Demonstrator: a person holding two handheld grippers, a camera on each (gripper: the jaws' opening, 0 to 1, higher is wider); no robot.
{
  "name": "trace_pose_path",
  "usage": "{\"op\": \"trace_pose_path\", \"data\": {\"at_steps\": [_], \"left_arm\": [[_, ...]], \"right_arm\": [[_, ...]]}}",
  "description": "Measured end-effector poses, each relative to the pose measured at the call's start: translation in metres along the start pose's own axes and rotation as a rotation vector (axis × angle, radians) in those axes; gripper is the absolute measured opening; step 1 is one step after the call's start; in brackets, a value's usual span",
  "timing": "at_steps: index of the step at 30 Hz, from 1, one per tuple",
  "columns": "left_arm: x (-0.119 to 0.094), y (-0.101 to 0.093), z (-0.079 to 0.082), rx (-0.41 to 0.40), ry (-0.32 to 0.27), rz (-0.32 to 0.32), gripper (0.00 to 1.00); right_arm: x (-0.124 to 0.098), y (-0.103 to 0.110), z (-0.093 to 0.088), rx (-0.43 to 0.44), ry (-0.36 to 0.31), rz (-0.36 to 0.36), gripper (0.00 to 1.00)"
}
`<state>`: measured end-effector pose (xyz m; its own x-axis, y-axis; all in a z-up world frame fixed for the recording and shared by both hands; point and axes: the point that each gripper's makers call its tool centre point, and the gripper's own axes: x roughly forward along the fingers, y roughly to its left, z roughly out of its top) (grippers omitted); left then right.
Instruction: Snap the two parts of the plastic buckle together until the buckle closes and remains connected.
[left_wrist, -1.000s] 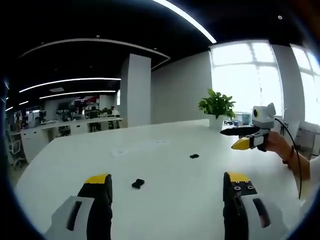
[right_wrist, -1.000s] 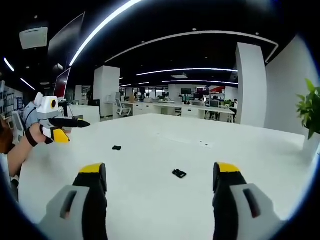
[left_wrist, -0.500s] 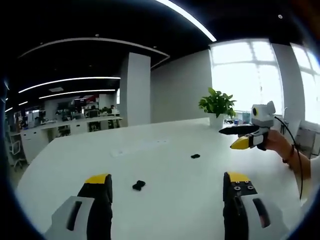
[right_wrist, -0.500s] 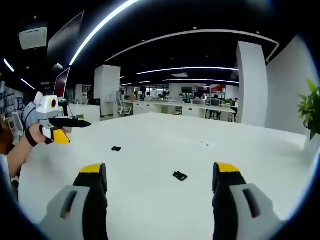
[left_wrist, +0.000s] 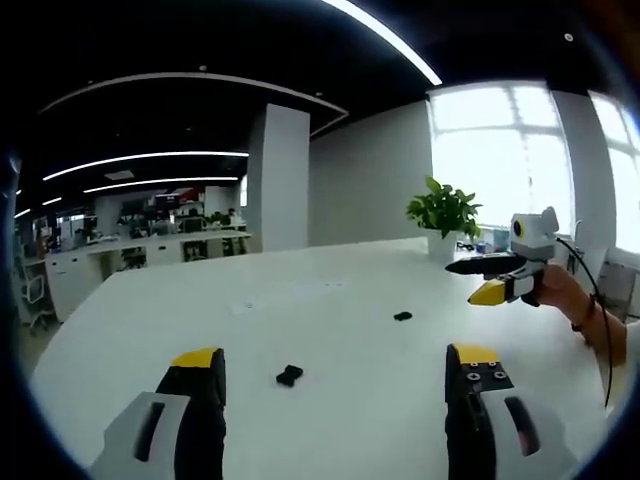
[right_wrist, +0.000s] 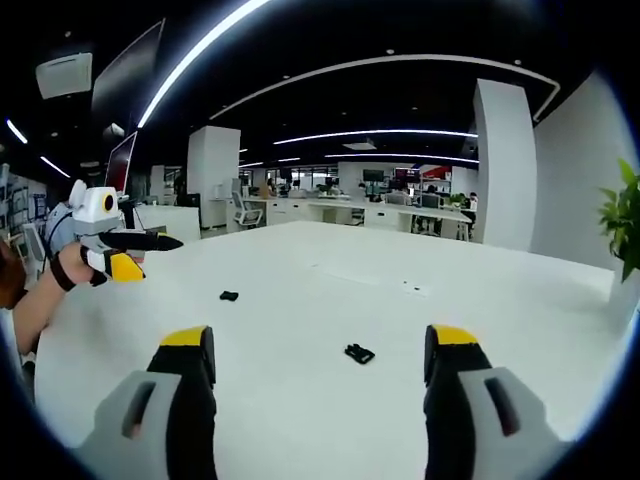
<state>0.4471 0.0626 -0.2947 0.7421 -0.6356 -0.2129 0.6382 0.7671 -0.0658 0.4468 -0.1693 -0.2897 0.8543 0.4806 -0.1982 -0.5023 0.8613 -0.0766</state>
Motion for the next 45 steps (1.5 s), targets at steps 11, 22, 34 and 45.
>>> {"op": "trace_pose_path", "data": {"at_steps": [11,22,34,45], "left_arm": [[0.005,-0.003,0.013,0.006,-0.016,-0.012,0.92],[0.009,-0.003,0.012,0.004,-0.014,-0.014,0.92],[0.013,-0.003,0.008,-0.008,-0.017,-0.021,0.92],[0.019,0.003,0.011,-0.016,-0.017,-0.018,0.92]], "right_arm": [[0.004,-0.004,0.006,0.007,-0.007,0.001,0.87],[0.010,-0.005,0.008,0.011,-0.009,0.006,0.86],[0.016,-0.012,0.009,0.010,-0.005,-0.001,0.86],[0.020,-0.017,0.011,0.016,-0.006,-0.006,0.86]]}}
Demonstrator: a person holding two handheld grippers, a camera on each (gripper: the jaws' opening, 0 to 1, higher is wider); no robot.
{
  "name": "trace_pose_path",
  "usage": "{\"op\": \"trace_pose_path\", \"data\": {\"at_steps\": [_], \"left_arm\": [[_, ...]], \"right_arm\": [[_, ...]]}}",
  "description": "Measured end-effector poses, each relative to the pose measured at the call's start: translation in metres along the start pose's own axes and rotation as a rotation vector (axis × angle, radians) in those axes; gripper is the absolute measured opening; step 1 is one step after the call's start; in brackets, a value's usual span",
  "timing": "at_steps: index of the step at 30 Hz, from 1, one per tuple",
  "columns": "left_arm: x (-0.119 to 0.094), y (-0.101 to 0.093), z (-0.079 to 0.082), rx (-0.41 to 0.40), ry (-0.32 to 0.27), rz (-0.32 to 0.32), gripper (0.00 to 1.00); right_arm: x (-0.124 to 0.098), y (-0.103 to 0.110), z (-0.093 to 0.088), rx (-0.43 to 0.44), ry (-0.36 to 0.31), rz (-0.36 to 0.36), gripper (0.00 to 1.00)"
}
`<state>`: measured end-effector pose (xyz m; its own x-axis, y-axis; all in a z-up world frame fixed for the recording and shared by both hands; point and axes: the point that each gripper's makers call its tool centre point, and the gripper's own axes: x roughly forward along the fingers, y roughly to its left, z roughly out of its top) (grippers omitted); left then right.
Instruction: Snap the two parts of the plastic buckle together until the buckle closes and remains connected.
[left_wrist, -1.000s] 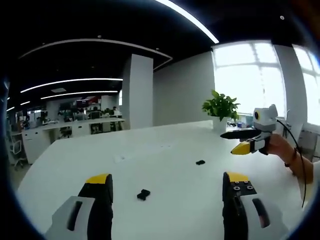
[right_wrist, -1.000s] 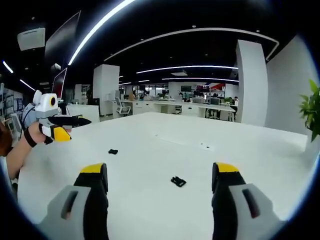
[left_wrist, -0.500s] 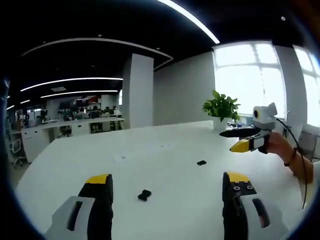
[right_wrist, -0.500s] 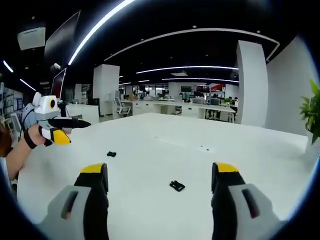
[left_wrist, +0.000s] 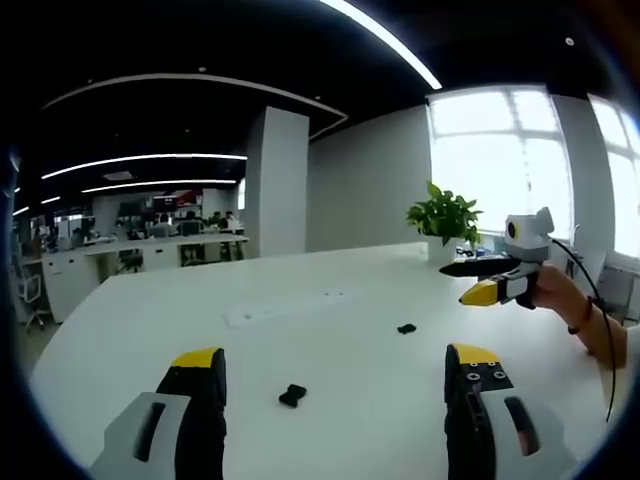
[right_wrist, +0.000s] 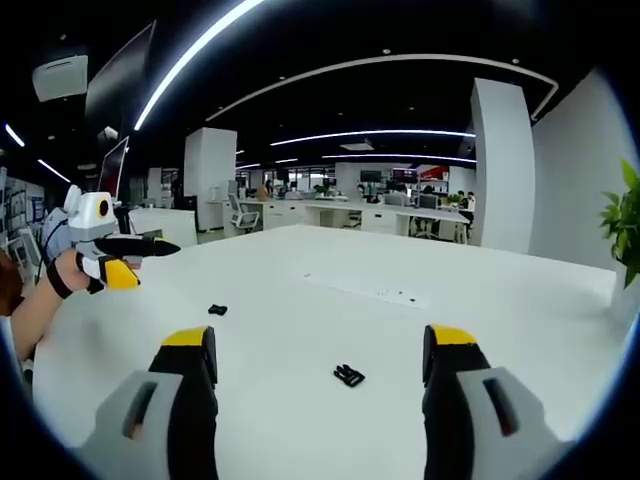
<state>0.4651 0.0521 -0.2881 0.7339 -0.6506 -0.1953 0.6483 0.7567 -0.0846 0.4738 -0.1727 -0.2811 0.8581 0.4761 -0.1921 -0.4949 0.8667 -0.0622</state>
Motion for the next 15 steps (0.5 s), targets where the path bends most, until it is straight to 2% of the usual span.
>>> {"op": "trace_pose_path", "data": {"at_steps": [9,15], "left_arm": [[0.003,0.007,0.005,0.000,-0.004,0.003,0.92],[0.003,0.004,0.011,0.004,-0.011,-0.005,0.92]], "right_arm": [[0.005,0.000,0.005,0.000,-0.001,0.004,0.85],[0.008,0.001,0.010,0.000,-0.005,0.008,0.85]]}}
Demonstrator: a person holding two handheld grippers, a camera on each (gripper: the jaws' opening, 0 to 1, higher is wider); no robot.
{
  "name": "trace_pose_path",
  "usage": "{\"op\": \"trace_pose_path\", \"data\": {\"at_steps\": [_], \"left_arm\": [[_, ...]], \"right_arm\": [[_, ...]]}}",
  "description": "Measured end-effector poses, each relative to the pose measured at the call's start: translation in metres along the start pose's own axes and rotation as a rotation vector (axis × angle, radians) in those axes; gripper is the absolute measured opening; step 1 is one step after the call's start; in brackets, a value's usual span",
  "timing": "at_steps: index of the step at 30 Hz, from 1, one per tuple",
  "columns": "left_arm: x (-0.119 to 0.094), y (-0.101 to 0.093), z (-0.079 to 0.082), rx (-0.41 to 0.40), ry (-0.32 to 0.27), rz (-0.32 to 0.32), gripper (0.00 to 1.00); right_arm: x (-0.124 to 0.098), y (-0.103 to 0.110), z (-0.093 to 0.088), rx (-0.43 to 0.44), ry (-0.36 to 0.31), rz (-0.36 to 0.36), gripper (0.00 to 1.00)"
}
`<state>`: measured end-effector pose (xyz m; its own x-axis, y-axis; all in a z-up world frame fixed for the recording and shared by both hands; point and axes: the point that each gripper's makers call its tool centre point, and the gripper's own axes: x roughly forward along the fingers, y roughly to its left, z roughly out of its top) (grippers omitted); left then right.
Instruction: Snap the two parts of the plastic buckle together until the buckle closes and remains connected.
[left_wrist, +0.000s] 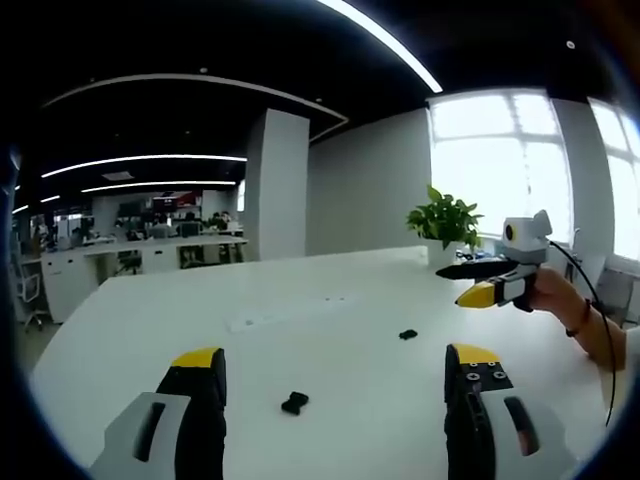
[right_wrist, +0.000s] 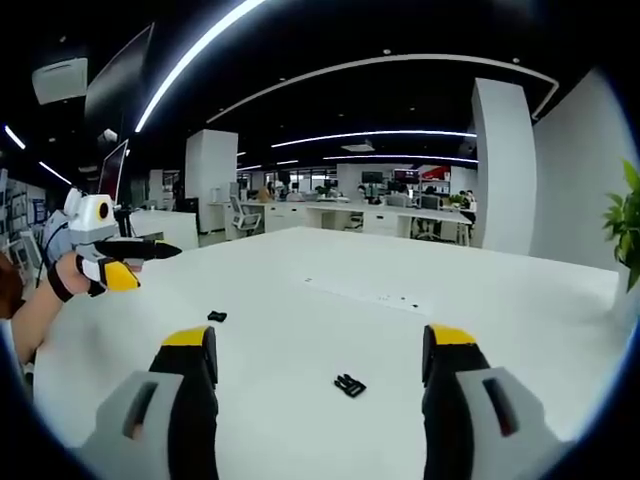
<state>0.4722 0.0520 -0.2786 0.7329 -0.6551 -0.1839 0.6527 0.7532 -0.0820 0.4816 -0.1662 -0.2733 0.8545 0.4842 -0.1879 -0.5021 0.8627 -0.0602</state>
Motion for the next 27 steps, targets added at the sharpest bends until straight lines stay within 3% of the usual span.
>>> {"op": "trace_pose_path", "data": {"at_steps": [13,27], "left_arm": [[0.004,0.003,0.006,0.014,-0.009,0.006,0.90],[0.016,0.015,0.002,-0.003,0.008,0.020,0.91]], "right_arm": [[0.005,-0.014,0.005,-0.002,-0.001,-0.021,0.84],[0.014,-0.013,0.014,0.022,-0.009,-0.003,0.84]]}}
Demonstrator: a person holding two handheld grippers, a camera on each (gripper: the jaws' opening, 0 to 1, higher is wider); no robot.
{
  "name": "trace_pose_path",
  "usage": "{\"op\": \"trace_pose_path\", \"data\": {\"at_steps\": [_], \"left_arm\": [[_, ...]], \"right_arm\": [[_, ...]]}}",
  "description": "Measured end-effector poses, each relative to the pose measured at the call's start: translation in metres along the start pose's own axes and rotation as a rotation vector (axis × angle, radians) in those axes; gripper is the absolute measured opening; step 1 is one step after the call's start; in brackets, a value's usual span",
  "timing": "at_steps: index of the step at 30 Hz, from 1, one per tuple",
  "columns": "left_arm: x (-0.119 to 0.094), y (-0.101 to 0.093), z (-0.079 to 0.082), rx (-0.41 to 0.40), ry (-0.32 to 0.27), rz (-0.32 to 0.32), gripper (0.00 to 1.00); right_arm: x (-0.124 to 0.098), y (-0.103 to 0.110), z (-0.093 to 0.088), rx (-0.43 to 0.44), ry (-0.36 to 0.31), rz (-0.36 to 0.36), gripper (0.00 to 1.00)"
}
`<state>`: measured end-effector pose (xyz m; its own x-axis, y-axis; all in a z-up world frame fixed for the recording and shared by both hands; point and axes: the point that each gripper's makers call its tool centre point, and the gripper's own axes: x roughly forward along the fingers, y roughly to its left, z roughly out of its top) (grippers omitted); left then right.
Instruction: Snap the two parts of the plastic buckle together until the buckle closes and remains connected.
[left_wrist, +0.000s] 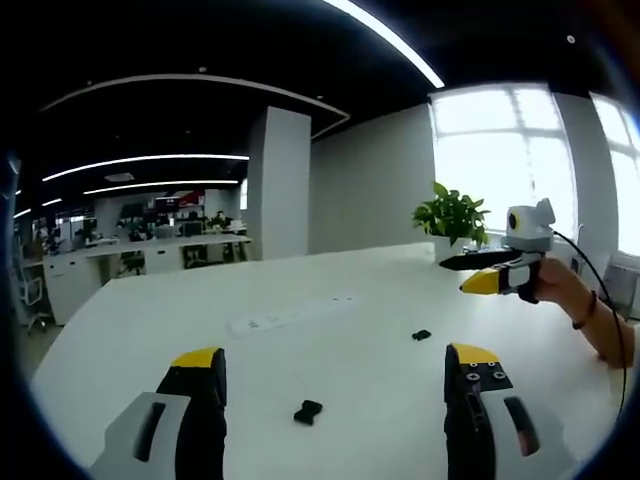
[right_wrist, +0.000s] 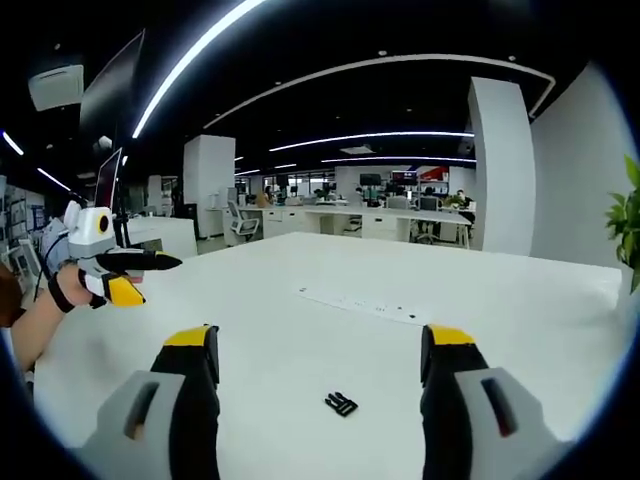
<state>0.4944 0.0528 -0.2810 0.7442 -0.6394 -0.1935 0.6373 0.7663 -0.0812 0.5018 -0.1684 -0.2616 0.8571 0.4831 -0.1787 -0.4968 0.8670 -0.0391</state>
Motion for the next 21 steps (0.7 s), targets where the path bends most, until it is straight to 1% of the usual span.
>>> {"op": "trace_pose_path", "data": {"at_steps": [3,7,8,10,12,13,14,16,18,19,21], "left_arm": [[0.001,0.001,0.002,-0.007,-0.005,-0.005,0.91],[0.002,0.005,0.003,-0.004,-0.001,0.005,0.91],[0.003,0.005,0.005,-0.012,-0.008,0.007,0.91],[0.005,0.004,0.008,-0.013,-0.020,0.001,0.91],[0.008,0.004,0.008,-0.014,-0.003,0.002,0.91],[0.009,0.003,0.009,-0.015,-0.004,0.002,0.91],[0.011,0.001,0.011,-0.015,-0.017,-0.009,0.91],[0.013,-0.001,0.010,-0.022,-0.017,-0.014,0.91],[0.017,-0.004,0.007,-0.026,-0.016,-0.019,0.91],[0.018,-0.005,0.004,-0.025,-0.006,-0.025,0.91],[0.018,-0.006,0.003,-0.027,-0.005,-0.024,0.91]], "right_arm": [[0.001,0.000,0.001,0.004,-0.006,0.003,0.84],[0.004,-0.003,0.000,0.005,-0.002,0.006,0.84],[0.005,-0.005,0.000,0.020,-0.005,0.002,0.84],[0.006,-0.009,0.002,0.035,-0.011,-0.001,0.84],[0.008,-0.010,0.002,0.034,-0.008,0.000,0.84],[0.007,-0.012,0.001,0.036,-0.006,-0.004,0.84],[0.007,-0.012,0.001,0.039,-0.010,-0.004,0.84],[0.006,-0.012,0.001,0.046,-0.018,-0.002,0.84],[0.007,-0.012,0.000,0.044,-0.013,0.000,0.84],[0.007,-0.013,-0.001,0.044,-0.012,-0.001,0.84],[0.007,-0.012,-0.001,0.051,-0.018,0.003,0.84]]}}
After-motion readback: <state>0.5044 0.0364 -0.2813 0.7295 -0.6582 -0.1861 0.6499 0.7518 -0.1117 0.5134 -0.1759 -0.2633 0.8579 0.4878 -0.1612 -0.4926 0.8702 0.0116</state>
